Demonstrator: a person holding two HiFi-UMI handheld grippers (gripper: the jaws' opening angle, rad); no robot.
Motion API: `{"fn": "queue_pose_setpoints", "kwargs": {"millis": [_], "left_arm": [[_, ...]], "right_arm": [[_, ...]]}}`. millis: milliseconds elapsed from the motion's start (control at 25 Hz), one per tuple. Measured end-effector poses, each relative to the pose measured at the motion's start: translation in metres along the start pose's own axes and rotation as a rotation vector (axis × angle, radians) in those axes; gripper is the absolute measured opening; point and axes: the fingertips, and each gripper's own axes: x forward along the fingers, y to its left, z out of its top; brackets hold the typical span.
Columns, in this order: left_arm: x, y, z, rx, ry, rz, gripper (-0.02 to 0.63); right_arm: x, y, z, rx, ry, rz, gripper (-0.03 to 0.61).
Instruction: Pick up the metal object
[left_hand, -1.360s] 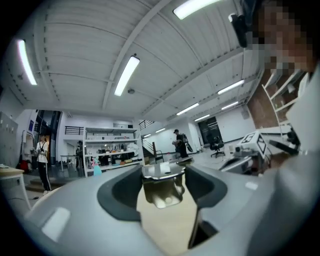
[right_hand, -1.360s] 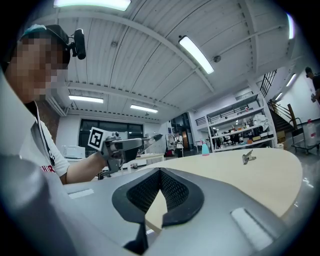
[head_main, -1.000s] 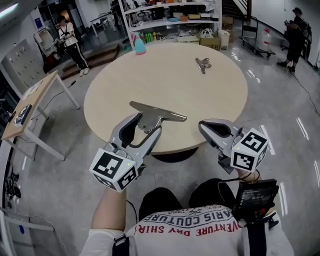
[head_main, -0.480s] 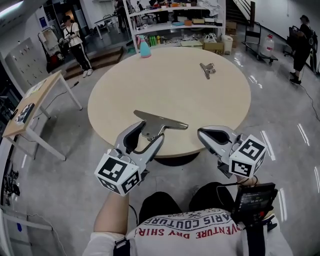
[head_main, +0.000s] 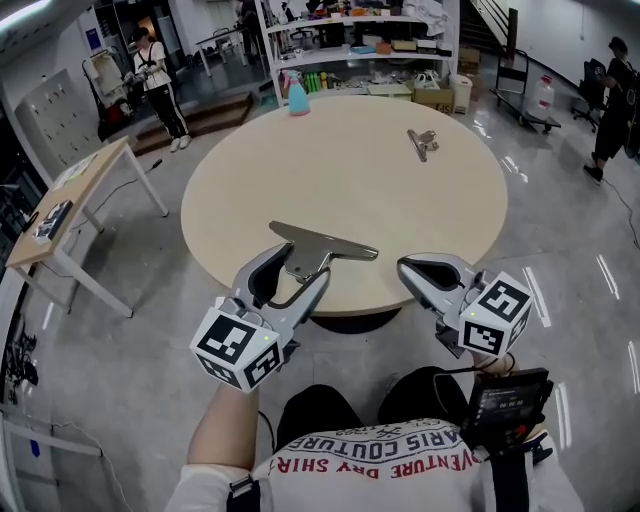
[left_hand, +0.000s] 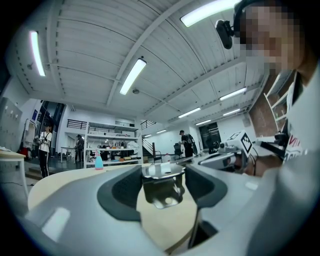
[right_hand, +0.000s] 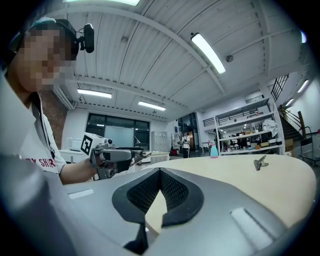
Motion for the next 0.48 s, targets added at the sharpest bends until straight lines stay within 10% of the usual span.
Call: {"fn": "queue_pose_setpoints", "kwargs": {"millis": [480], "left_arm": [[-0.0024,0.0012,0.0005,-0.021,0.005,0.002,0.268]], "right_arm": [[-0.0010,0.0024,0.0052,-0.005,0.002,-0.008,0.000]]}}
